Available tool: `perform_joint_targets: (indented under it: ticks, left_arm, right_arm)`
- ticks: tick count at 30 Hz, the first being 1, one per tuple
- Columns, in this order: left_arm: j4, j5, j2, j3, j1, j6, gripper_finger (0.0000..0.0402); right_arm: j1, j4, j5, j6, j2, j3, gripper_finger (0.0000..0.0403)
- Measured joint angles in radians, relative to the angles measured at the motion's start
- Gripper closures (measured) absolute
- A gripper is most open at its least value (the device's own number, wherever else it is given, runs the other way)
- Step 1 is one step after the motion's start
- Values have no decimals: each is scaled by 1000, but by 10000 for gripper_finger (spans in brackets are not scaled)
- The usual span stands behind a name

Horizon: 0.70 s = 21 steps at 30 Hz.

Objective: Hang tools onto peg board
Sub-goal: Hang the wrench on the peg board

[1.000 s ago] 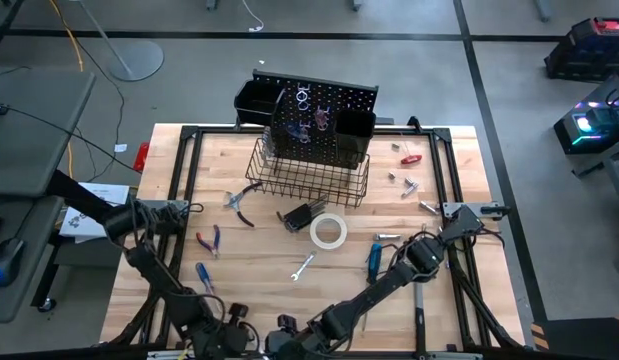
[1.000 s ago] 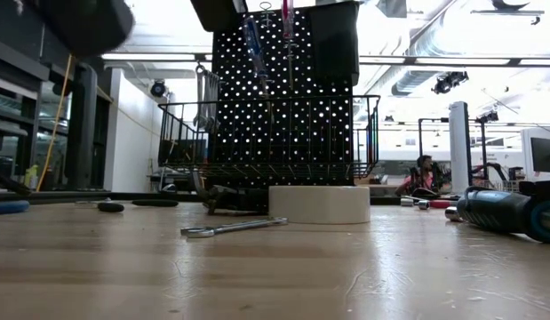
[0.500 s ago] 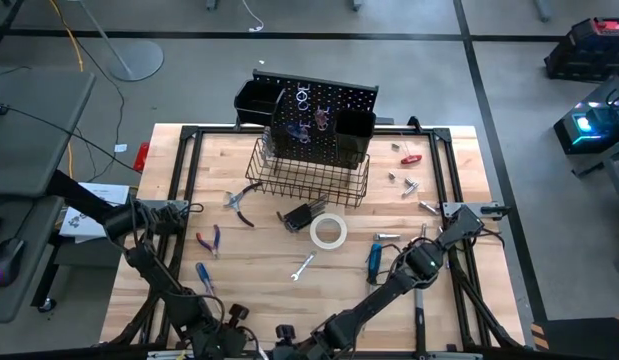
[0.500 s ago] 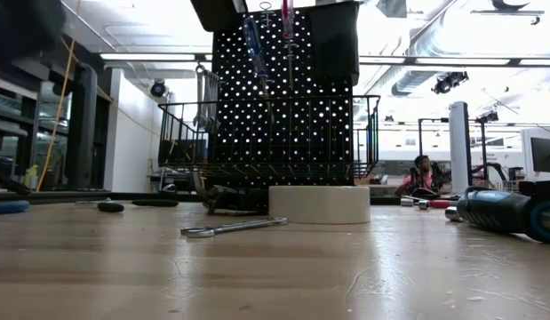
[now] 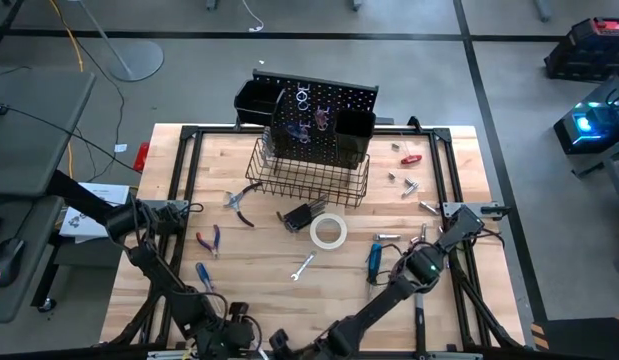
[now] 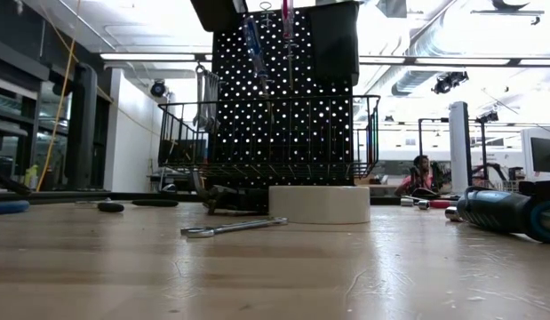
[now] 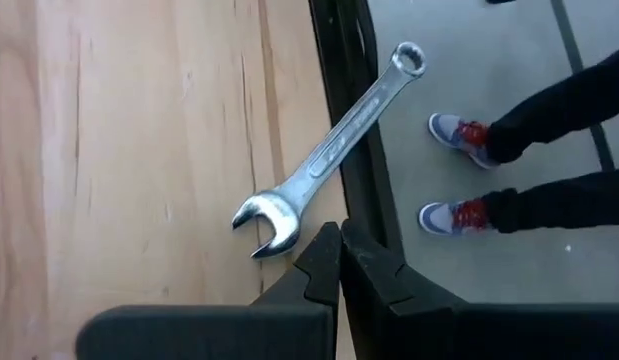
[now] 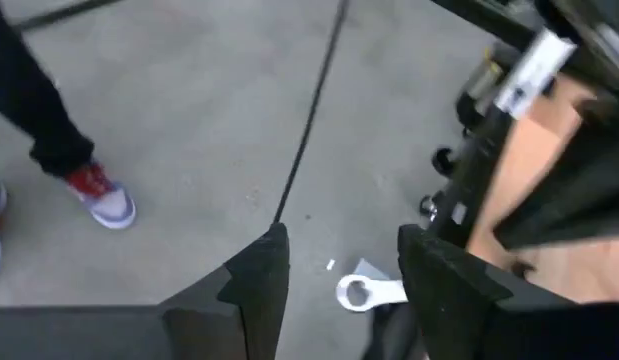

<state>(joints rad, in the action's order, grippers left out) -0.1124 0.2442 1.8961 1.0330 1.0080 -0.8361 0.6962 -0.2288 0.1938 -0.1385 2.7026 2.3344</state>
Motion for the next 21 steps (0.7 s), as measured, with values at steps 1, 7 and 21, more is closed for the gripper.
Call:
perform_joint_targets:
  ticks: [1, 7, 21]
  left_arm:
    - [2, 6, 0, 2, 0, -11, 401]
    - [5, 38, 0, 2, -15, -71, 401]
    - [6, 51, 0, 3, -42, -128, 401]
  right_arm:
    - [7, 0, 7, -30, 4, 0, 221]
    - [44, 38, 167, -115, 45, 0, 213]
    - [58, 71, 298, -133, 61, 0, 212]
